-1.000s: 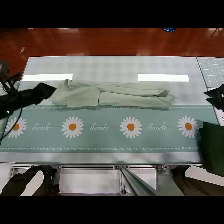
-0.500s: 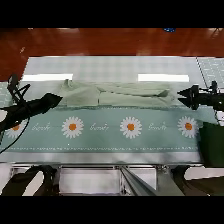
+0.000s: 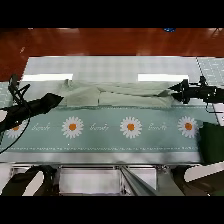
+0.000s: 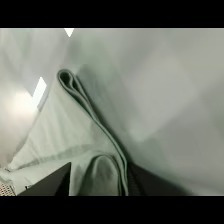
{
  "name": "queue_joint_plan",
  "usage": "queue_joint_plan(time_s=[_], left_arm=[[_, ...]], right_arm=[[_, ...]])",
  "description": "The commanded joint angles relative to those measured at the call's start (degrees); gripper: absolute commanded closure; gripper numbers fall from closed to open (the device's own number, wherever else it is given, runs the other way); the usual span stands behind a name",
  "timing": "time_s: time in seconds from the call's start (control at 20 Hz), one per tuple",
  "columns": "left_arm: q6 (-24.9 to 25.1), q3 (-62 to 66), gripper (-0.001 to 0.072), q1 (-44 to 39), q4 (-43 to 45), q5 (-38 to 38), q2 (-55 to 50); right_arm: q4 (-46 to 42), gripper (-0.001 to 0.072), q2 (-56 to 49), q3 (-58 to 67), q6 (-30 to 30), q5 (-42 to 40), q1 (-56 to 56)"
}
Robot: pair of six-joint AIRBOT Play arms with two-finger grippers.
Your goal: Fold the shirts.
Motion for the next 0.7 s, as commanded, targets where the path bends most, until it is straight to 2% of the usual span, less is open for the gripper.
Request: queue_joint_plan(time_s=[0.0, 0.35, 0.4, 0.5, 0.55, 0.65], left_arm=[[0.1, 0.0, 0.0199, 0.0, -0.4, 0.0, 0.0], [0.1, 0.0, 0.0199, 0.0, -0.4, 0.0, 0.0], [0.1, 0.0, 0.0199, 0.0, -0.4, 0.0, 0.0], [0.1, 0.0, 0.0199, 0.0, -0.4, 0.0, 0.0], [0.1, 0.0, 0.0199, 0.0, -0.4, 0.0, 0.0], [0.1, 0.0, 0.0199, 0.0, -0.4, 0.0, 0.0]], right_arm=[[-1.2, 0.0294, -1.4, 1.5, 1.9, -0.7, 1.3], [-6.6, 0.0308, -1.5, 1.6, 3.8, -0.3, 6.6], [-6.6, 0.0339, -1.5, 1.6, 3.7, -0.2, 7.1], [-6.4, 0.0615, -1.5, 1.6, 2.1, 0.7, 7.7], [-5.9, 0.0680, -1.5, 1.9, 0.1, 2.0, 7.7], [-5.6, 0.0680, -0.6, 2.6, -1.3, 4.5, 7.6]])
